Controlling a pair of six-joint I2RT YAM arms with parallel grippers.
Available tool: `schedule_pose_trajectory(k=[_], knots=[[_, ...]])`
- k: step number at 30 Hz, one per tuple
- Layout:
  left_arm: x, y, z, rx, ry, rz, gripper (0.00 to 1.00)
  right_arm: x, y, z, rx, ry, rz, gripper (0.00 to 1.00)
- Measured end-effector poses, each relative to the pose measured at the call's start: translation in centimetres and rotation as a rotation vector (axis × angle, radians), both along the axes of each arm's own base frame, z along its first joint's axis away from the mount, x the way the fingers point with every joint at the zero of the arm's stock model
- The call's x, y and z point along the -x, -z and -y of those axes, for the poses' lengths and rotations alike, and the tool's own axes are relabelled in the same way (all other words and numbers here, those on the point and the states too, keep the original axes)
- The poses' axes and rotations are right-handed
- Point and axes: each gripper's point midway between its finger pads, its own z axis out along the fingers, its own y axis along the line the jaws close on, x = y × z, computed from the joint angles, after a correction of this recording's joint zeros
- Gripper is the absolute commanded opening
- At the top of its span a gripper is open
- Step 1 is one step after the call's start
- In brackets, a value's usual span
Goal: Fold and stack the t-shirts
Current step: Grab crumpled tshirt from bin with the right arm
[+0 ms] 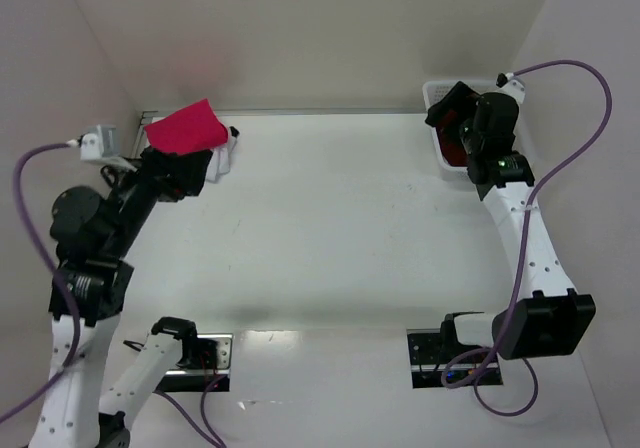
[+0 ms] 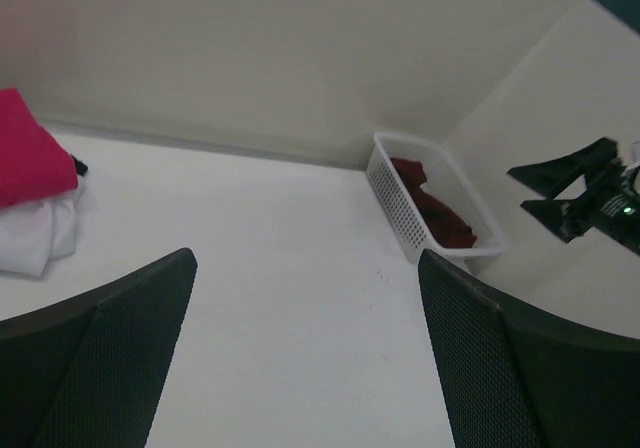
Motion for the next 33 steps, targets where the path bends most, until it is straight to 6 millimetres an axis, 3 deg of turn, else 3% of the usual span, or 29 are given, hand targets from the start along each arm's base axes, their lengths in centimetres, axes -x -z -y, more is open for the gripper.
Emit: schedule_pose_trajectory(k=[3, 8, 11, 16, 19, 23, 29, 33], knots=[[-3.7, 2.6, 0.9, -0.019, 0.017, -0.106, 0.99, -1.6, -0.4, 1.7, 0.005, 0.038, -0.002, 1.00], [-7.2, 5.1, 1.7, -0.052, 0.025, -0.202, 0.99, -5.4, 0.6, 4.2, 0.027, 0.107, -0.049, 1.00], [-8.5, 4.7, 2.2, -0.066, 0.036, -0.208, 0.99, -7.9, 2.9, 4.7, 0.034, 0.123, -0.102, 1.00], [-12.3, 2.9, 3.9, -0.078, 0.073, -0.210, 0.99, -10.9, 6.9, 5.0, 0.037, 0.127, -0.196, 1.00], [-14.4, 4.2, 4.6, -0.102, 0.086, -0.246, 0.99, -13.4, 9.2, 5.3, 0.042, 0.136, -0.236, 1.00], [-15.4, 7.0, 4.8, -0.123, 0.084, -0.327, 0.99, -15.0, 11.5, 5.8, 0.053, 0.156, -0.276, 1.00], [-16.5, 9.0, 4.5, -0.153, 0.063, -0.374, 0.99, -18.5, 15.2, 7.8, 0.073, 0.212, -0.339, 1.00], [-17.3, 10.2, 4.5, -0.160, 0.058, -0.403, 0.99, -18.4, 17.9, 10.5, 0.061, 0.259, -0.392, 1.00]])
